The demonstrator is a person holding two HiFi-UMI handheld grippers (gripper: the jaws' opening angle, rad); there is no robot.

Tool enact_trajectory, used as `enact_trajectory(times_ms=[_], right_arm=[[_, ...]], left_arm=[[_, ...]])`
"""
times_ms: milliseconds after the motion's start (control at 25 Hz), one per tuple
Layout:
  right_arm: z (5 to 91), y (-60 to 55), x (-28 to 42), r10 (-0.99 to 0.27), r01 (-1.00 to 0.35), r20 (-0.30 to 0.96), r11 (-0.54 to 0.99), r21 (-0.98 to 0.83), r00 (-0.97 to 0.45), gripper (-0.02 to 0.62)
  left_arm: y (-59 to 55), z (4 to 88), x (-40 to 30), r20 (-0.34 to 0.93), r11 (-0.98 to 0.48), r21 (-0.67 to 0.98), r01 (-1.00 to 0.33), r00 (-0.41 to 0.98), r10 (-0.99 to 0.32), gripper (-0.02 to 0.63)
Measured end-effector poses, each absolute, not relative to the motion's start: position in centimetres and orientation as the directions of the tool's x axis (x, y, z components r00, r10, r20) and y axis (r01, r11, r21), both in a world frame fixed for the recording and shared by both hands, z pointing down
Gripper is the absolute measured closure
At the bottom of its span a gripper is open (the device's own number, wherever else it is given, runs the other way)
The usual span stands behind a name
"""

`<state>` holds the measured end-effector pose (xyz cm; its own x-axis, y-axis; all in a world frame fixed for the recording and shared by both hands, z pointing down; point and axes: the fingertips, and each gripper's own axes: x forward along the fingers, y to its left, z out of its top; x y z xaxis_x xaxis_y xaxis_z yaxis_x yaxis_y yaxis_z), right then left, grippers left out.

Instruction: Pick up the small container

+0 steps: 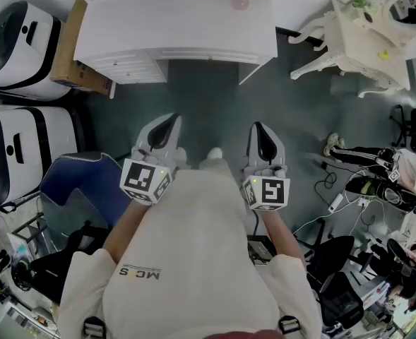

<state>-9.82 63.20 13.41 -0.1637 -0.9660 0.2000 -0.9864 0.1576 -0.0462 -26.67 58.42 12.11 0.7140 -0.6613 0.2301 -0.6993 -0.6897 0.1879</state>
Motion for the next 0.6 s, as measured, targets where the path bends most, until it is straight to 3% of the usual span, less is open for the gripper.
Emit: enact_trajectory(times_ms=[600], right_arm=[[16.6,66.0,0.1,-0.948,-0.972,0.235,0.188,-0.137,-0.217,0.600]], left_arm=[[60.4,13.6,-16.7,0.284,-0.690,0.174,-0.703,0.707,-0.648,0.607]])
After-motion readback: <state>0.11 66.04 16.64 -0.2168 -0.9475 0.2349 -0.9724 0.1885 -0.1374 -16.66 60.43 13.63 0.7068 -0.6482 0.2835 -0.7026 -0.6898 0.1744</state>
